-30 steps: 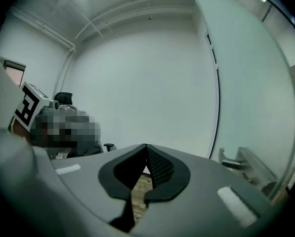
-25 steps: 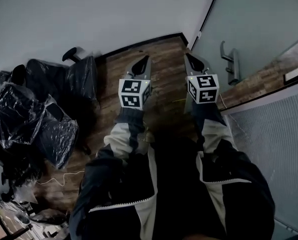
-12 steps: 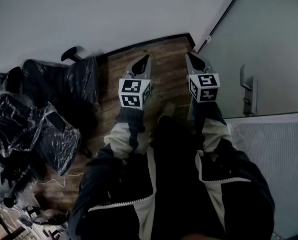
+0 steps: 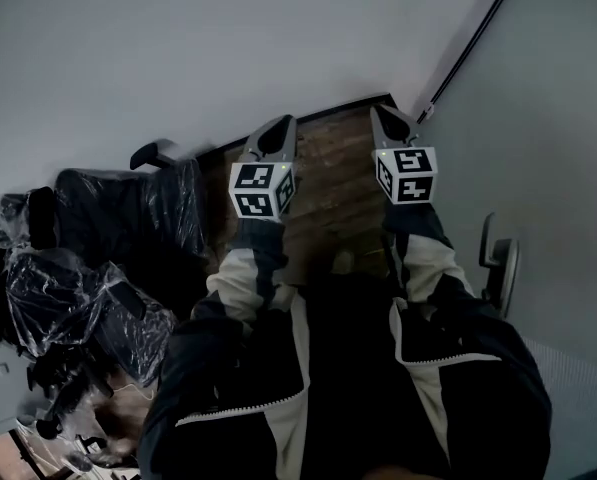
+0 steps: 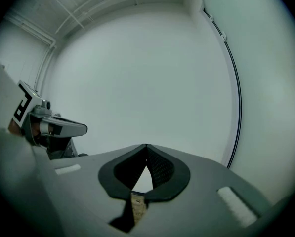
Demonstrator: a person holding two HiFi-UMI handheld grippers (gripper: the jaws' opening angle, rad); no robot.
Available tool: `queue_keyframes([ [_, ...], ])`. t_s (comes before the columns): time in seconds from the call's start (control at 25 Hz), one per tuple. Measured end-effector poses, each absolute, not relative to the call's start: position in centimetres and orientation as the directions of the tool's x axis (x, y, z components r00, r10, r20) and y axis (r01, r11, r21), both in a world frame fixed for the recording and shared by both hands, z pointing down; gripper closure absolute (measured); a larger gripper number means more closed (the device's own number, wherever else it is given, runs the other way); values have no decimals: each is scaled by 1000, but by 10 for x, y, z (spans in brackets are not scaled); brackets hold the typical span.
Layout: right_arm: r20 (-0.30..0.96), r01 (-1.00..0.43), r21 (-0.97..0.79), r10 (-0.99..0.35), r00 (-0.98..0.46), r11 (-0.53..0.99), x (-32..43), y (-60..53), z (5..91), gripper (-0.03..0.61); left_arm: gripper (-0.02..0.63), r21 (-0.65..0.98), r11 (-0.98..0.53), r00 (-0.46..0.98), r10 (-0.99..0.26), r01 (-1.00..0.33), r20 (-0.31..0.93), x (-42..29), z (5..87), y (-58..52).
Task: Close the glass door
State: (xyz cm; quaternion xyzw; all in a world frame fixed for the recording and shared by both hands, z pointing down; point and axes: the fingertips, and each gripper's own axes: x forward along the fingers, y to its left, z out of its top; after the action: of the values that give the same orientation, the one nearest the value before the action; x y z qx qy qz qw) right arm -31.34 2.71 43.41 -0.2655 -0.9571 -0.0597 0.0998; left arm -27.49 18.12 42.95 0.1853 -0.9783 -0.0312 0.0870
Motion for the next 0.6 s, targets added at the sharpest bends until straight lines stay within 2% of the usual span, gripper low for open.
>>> queue_keyframes([
  [0.2, 246, 431, 60, 405, -881, 901, -342, -9, 441, 574, 612, 61, 880, -865, -473, -470, 167, -322, 427, 139],
  [0.36, 256, 279, 73, 253, -933, 957, -352, -60, 441, 574, 612, 73, 795, -781, -605, -602, 156, -359, 425, 90],
  [0.6, 234, -34, 105, -57, -971, 994, -333, -131, 420, 574, 612, 67, 511, -500, -857, -857, 126, -381, 411, -17],
])
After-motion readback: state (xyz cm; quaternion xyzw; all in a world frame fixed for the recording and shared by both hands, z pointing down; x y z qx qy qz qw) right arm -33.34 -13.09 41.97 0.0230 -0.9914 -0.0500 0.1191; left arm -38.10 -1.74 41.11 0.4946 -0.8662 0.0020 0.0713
